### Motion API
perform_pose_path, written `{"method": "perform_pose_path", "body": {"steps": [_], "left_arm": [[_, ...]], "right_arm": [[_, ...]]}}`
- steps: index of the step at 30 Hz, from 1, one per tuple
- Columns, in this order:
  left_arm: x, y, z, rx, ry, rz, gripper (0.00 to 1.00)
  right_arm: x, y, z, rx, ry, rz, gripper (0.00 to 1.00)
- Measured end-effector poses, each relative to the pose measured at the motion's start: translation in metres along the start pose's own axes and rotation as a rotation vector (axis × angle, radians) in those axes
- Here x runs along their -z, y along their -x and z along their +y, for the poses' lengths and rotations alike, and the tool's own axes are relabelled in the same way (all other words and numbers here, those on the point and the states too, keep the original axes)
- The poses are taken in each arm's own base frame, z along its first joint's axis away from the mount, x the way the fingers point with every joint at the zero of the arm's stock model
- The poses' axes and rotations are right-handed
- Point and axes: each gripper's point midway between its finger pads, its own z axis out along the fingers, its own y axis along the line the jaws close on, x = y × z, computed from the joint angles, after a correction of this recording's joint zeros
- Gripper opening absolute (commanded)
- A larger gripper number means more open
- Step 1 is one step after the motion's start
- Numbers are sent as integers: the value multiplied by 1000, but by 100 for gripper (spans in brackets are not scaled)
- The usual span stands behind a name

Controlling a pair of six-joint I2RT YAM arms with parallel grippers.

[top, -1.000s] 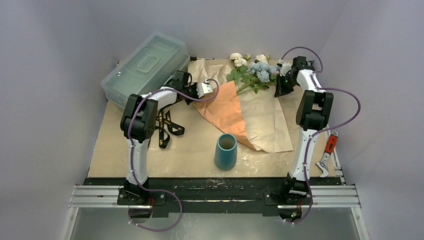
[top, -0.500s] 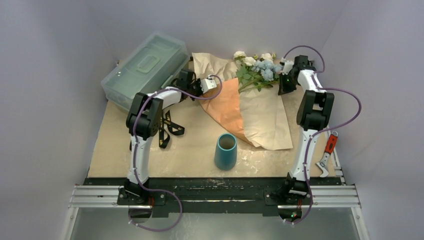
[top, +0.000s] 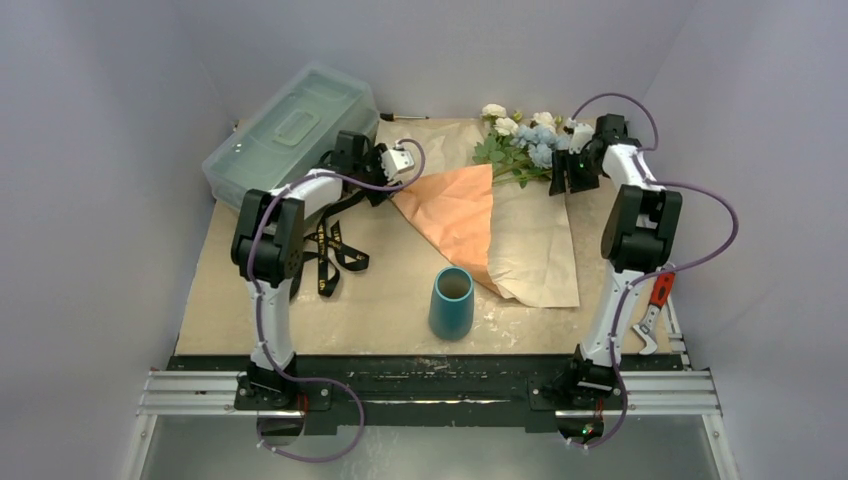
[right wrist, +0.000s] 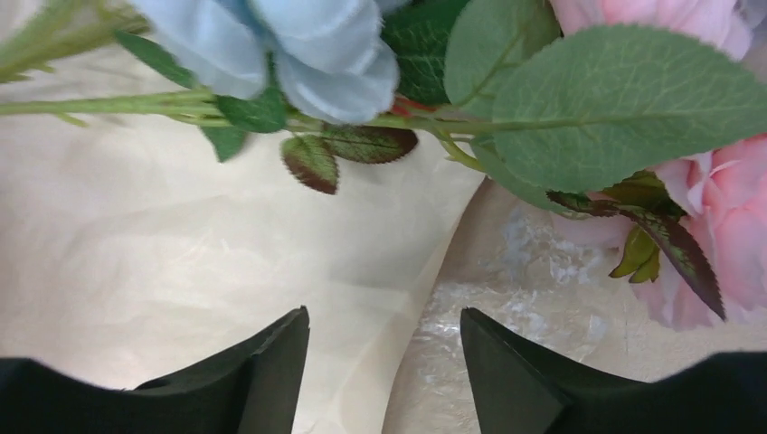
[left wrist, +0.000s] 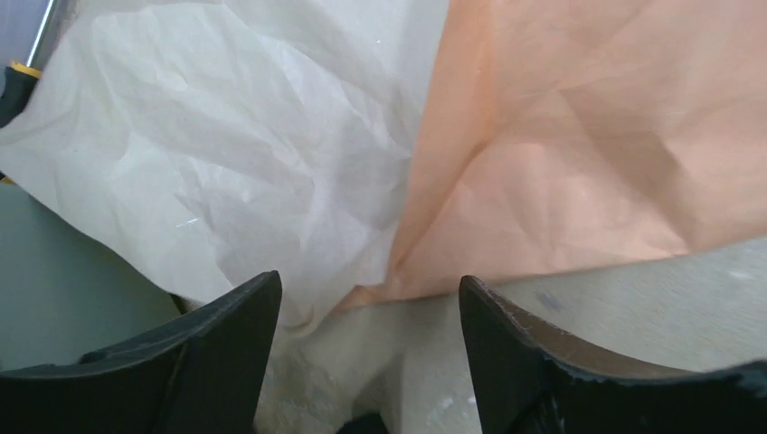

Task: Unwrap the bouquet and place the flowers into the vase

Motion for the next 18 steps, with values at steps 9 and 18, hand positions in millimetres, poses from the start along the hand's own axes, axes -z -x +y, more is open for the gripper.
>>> {"method": "perform_pose_path", "body": {"steps": [9,18], "left_arm": [[59,52,9,96,14,-114,80],[80,56,11,253,24,-147,80]], "right_arm": [[72,43,39,92,78,-175,50],[41,26,128,197,292,-101,33]]}}
